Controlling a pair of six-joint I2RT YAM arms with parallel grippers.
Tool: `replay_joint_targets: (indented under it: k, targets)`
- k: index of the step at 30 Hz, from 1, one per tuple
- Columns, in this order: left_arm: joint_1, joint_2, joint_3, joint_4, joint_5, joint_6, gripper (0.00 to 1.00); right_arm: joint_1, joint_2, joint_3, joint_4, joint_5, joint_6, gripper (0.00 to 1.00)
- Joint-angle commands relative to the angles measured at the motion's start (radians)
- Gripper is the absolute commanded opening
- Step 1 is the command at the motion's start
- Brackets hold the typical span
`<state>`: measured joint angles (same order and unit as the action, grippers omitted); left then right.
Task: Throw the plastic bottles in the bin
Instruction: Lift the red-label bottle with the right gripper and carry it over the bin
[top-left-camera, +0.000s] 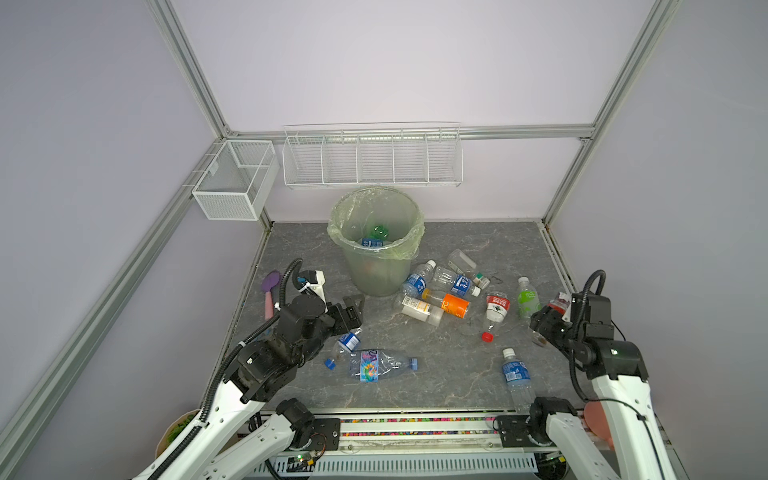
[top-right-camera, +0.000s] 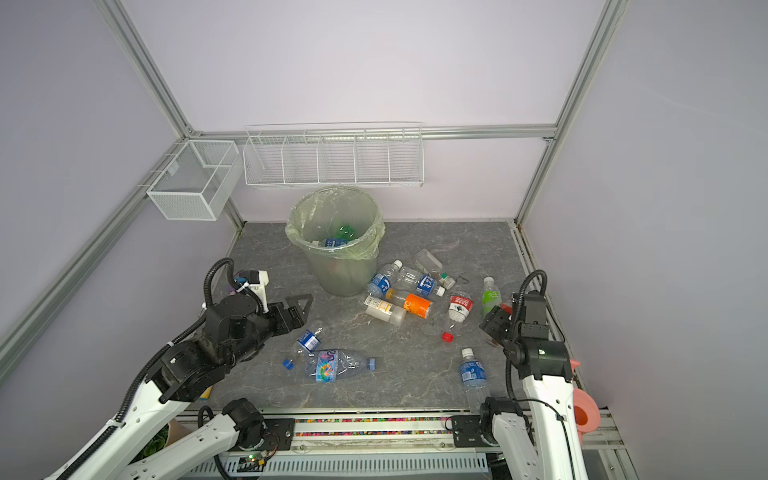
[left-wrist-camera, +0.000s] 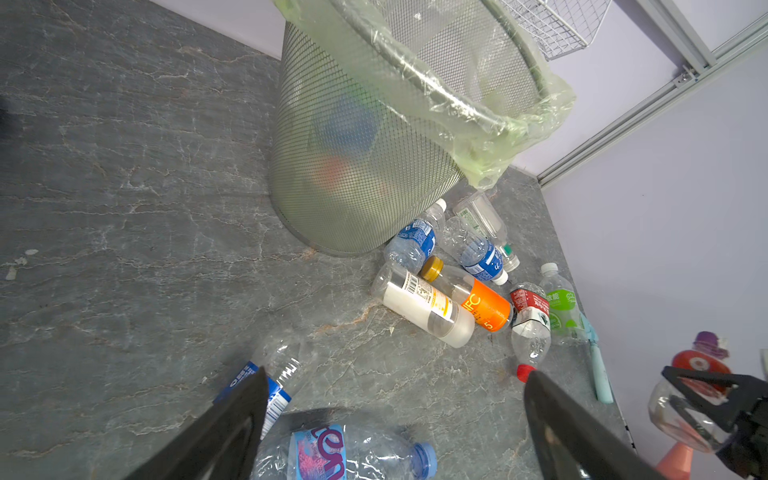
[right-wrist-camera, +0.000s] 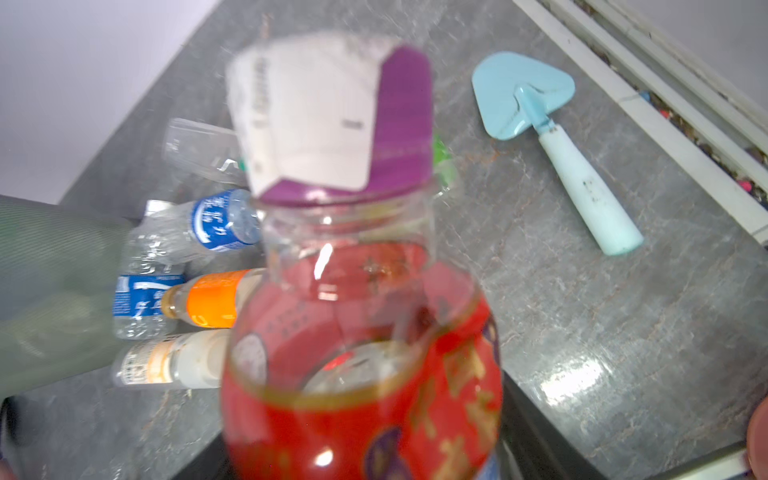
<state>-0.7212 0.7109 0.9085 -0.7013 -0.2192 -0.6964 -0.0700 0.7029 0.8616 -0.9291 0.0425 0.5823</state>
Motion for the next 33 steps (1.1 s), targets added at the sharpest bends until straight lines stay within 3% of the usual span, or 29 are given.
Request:
replay_joint_targets:
  k: [1, 5, 10, 16, 33]
  targets:
    - [-0.004, -0.015, -0.02, -0.016, 0.001, -0.016, 0.95, 0.006, -0.001, 0.08, 0.015, -0.115, -0.056, 0.2]
    - [-0.004, -0.039, -0.044, -0.023, -0.001, -0.024, 0.95, 0.016, 0.034, 0.182, 0.019, -0.158, -0.077, 0.14]
    - [-0.004, -0.072, -0.074, -0.034, 0.003, -0.037, 0.95, 0.053, 0.076, 0.306, 0.029, -0.191, -0.102, 0.13]
    - [-0.004, -0.094, -0.092, -0.052, 0.007, -0.045, 0.95, 0.163, 0.152, 0.446, 0.059, -0.175, -0.114, 0.07]
    - [-0.004, -0.166, -0.127, -0.088, 0.008, -0.066, 0.95, 0.783, 0.556, 0.898, 0.104, 0.218, -0.249, 0.08]
